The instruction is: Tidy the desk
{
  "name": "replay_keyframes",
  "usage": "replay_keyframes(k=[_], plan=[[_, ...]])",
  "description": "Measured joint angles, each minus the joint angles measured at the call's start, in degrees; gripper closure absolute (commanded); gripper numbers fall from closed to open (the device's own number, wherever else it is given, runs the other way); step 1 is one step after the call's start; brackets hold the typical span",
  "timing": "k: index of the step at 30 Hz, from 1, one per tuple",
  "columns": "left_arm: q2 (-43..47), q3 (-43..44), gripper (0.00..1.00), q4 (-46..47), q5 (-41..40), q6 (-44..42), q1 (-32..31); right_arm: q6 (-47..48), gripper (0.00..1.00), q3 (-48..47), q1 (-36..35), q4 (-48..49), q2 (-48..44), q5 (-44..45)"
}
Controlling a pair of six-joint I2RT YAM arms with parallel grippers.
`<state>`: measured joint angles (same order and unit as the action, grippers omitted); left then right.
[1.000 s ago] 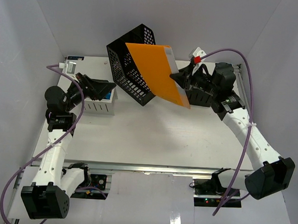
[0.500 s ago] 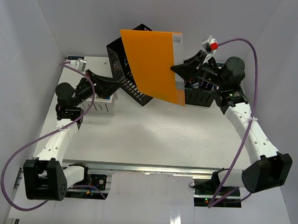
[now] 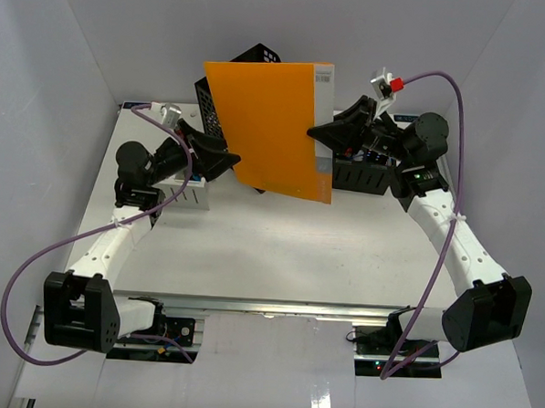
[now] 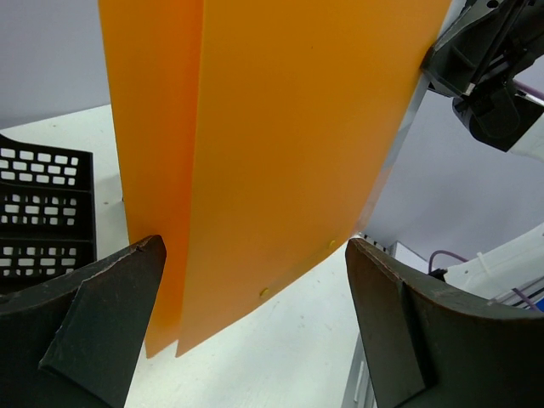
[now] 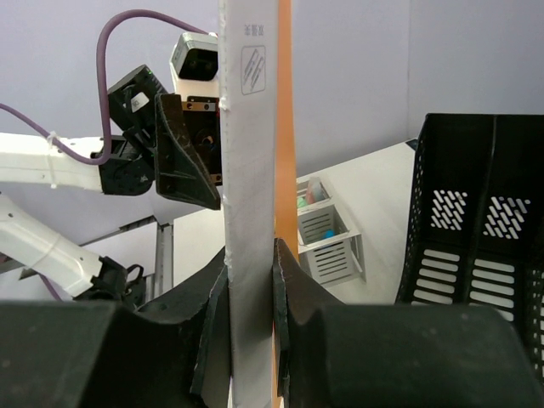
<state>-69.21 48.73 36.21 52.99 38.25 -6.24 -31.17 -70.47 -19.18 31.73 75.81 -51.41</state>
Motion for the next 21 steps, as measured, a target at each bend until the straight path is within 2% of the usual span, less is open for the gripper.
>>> replay_keyframes(k=[7, 14, 21], plan=[[1.4, 2.3, 0.02, -6.9, -0.6, -6.9, 0.0, -3.2, 0.92, 1.0, 0.1, 2.7, -0.3, -1.3], [6.1, 2.9, 0.02, -15.0, -5.2, -14.5, 0.0, -4.9, 0.92, 1.0, 0.8, 3.7, -2.0, -2.6], [6.5, 4.0, 0.02, -16.5, -4.8, -16.3, 0.0, -6.6, 0.92, 1.7, 0.8, 5.7, -2.4, -3.3]])
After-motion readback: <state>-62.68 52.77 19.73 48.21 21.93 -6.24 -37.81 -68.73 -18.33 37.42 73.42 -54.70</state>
